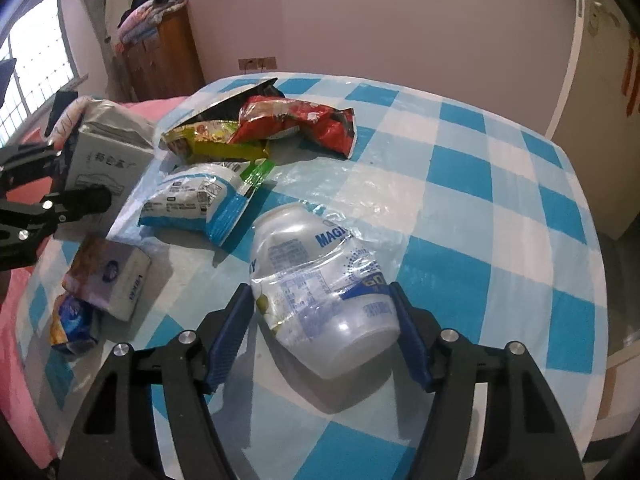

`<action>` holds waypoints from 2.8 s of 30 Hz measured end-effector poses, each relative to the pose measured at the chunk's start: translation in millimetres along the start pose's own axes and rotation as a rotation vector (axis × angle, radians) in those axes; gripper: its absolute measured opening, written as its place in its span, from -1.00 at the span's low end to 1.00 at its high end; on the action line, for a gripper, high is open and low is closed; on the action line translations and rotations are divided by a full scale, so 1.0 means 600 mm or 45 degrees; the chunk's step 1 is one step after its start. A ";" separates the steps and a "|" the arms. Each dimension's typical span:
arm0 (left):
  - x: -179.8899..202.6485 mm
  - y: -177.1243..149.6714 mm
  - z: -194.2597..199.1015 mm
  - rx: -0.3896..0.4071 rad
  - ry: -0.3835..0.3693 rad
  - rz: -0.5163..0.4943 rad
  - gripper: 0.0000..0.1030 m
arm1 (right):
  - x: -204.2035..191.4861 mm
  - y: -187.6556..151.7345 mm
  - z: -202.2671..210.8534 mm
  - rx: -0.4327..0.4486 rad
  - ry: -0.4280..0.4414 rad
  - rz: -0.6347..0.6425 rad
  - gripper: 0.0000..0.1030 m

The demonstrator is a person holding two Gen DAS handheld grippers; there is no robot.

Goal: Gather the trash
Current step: 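Carry the milk carton and white bottle over the pink bucket and open both tools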

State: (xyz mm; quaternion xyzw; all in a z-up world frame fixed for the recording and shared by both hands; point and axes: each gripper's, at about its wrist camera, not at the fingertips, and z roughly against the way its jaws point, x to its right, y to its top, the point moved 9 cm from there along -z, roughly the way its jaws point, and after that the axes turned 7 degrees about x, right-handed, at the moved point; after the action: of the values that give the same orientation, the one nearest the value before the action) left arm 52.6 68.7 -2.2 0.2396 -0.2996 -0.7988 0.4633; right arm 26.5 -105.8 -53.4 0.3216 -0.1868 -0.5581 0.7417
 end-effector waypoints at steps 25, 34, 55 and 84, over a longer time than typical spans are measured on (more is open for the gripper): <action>-0.040 -0.018 0.127 0.196 0.138 0.319 -0.20 | -0.047 0.047 0.094 0.139 0.092 -0.067 0.21; -0.086 -0.020 0.197 0.269 0.238 0.383 -0.20 | -0.146 0.108 0.124 0.182 0.204 0.048 0.21; -0.341 -0.161 0.442 0.416 0.621 0.755 -0.26 | -0.590 0.253 0.138 0.174 0.733 0.407 0.21; -0.459 -0.230 0.450 0.428 0.710 1.062 0.30 | -0.760 0.285 0.066 0.070 0.905 0.420 0.60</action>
State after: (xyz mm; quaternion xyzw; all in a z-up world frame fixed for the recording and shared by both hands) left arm -82.2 435.4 120.6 0.3745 -0.3590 -0.3936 0.7589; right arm -17.5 345.1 129.7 0.4803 0.0176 -0.2799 0.8311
